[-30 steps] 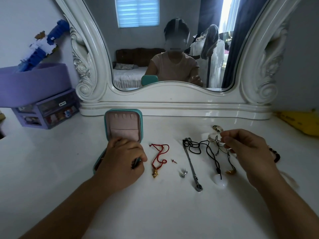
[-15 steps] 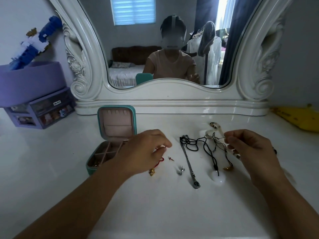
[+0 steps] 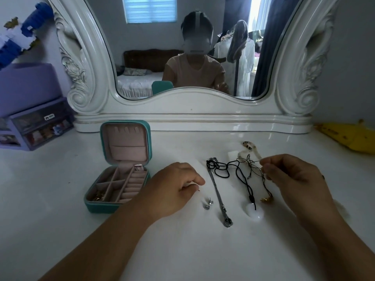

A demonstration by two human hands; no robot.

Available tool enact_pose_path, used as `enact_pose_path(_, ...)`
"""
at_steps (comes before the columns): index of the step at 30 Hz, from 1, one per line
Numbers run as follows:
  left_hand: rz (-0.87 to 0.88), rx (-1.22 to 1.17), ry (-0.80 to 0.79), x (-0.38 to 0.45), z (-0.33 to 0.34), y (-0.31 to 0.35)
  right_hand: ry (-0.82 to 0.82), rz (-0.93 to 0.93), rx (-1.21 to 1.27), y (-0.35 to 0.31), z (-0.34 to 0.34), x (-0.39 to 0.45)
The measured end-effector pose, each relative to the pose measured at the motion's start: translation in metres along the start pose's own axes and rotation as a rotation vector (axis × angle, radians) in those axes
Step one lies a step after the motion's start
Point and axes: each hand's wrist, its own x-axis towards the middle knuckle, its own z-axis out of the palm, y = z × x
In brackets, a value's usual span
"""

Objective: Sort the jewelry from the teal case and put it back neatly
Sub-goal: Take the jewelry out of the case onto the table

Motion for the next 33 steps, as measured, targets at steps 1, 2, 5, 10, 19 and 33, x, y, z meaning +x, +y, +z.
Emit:
enact_pose_path(1,0.025,0.004,-0.025,0.0,0.002,0.0,-0.013,0.0,-0.002,-0.001,0.0,-0.001)
enact_pose_path(2,0.045,0.014,-0.046,0.0,0.004,0.0,-0.027,-0.004,-0.007,-0.002,0.001,-0.002)
enact_pose_path(5,0.051,0.062,-0.064,0.0,0.004,-0.001,-0.059,-0.04,-0.067,-0.003,0.002,-0.004)
enact_pose_path(10,0.011,0.111,-0.009,0.0,-0.003,-0.002,-0.074,-0.071,-0.11,-0.004,0.002,-0.005)
enact_pose_path(19,-0.041,0.149,0.016,-0.001,-0.01,-0.006,-0.052,-0.056,-0.151,0.006,0.0,0.001)
enact_pose_path(33,0.094,0.028,-0.089,-0.006,0.001,0.018,-0.17,-0.148,-0.301,0.003,0.004,-0.005)
